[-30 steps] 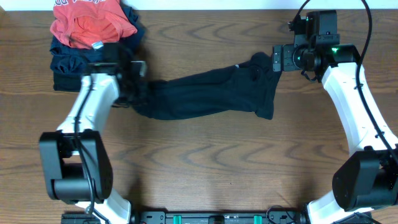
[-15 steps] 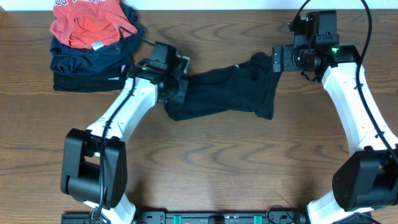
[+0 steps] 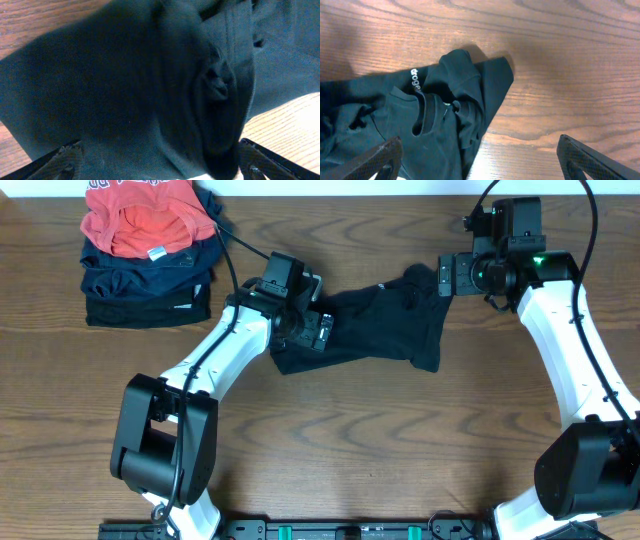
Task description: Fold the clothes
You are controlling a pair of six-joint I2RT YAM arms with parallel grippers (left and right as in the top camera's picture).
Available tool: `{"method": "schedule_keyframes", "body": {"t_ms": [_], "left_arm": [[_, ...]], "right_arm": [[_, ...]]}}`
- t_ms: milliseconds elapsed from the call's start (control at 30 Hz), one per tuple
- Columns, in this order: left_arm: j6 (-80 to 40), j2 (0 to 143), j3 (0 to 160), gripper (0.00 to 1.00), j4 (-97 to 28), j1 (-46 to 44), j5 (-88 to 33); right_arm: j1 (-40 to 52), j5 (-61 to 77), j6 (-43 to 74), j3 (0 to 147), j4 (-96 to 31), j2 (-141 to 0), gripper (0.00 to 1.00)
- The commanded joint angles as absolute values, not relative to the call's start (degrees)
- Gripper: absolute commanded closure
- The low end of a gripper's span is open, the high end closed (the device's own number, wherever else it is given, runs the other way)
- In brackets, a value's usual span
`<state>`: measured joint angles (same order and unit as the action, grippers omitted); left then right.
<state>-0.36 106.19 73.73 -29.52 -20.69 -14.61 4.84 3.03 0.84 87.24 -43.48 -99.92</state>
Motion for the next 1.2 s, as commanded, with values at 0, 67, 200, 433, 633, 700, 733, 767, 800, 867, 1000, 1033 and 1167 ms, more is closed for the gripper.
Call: {"method": "schedule_keyframes", "body": {"t_ms": [0,67,200,433,633,700,733,767,800,867,1000,1033,1167], "left_arm": [[-0.8,106.5,73.4,0.02,-29.5,-20.7,-14.5],[-0.8,106.2,73.4,0.02,-29.8,-20.7,-14.5],[-0.8,105.1,73.4,0.02,-31.7,-20.7,-14.5],[0.6,104.2,73.4,0.02,-35.2,-21.2,-21.7],[1.0,104.2,73.3,0.02,-35.6,-23.4,-21.6],[1.0,104.2,73.3,0.02,-36.0,-24.4,-21.6],[1.0,104.2,73.3,0.02,-36.2,-24.9,-21.6],[1.0,104.2,73.3,0.02,-36.4,-25.4,-21.6],[1.0,104.1,73.3,0.02,-36.7,-25.9,-21.6],[1.0,103.7,73.3,0.02,-37.3,-26.4,-21.6],[0.9,100.6,73.4,0.02,-39.9,-26.2,-21.4],[0.9,99.4,73.4,0.02,-40.5,-25.9,-21.4],[-0.6,93.8,73.4,0.02,-42.9,-24.3,-19.3]], "right_arm": [[5.3,3.2,1.6,86.8,-43.5,-100.4,0.04],[5.3,3.2,1.6,86.8,-43.6,-100.4,0.04],[5.2,3.2,1.7,86.8,-43.6,-100.4,0.01],[4.1,3.3,2.2,86.8,-43.5,-101.9,0.01],[3.7,6.0,2.7,86.8,-43.5,-106.2,0.01],[3.6,6.7,2.7,86.7,-43.3,-108.1,0.01],[3.5,6.9,2.7,86.8,-43.1,-108.9,0.01],[3.4,7.0,2.7,86.8,-42.8,-109.8,0.01],[3.4,6.9,2.7,86.7,-42.5,-110.5,0.01],[3.3,6.9,2.7,86.8,-41.3,-112.1,0.01],[3.0,7.4,2.5,86.7,-38.1,-115.6,0.01],[2.9,7.9,2.3,86.7,-37.2,-116.6,0.01],[2.9,11.2,-0.3,86.8,-34.5,-119.9,0.01]]}}
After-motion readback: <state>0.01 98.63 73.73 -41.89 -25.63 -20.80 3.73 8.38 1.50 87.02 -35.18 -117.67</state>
